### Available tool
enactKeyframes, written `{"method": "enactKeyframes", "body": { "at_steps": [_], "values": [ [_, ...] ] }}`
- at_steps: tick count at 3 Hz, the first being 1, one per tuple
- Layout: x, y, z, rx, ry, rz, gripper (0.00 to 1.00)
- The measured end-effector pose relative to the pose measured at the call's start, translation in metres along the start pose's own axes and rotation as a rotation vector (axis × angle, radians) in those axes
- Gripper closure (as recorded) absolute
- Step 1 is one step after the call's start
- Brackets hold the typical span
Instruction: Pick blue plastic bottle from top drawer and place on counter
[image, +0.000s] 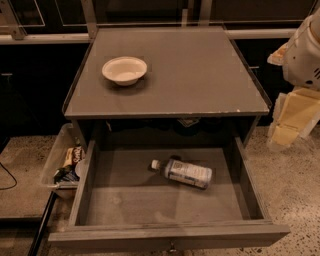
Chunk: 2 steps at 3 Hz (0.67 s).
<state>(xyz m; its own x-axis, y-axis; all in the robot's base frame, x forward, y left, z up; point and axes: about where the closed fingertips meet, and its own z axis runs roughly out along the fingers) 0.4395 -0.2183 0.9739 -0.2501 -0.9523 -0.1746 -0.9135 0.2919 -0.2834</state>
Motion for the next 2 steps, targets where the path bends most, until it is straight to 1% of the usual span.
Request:
{"method": "enactKeyframes", "body": {
  "at_steps": [2],
  "values": [
    [0.0004, 0.0005, 0.0002, 0.008, 0.006, -0.002, 0.0]
  ]
}}
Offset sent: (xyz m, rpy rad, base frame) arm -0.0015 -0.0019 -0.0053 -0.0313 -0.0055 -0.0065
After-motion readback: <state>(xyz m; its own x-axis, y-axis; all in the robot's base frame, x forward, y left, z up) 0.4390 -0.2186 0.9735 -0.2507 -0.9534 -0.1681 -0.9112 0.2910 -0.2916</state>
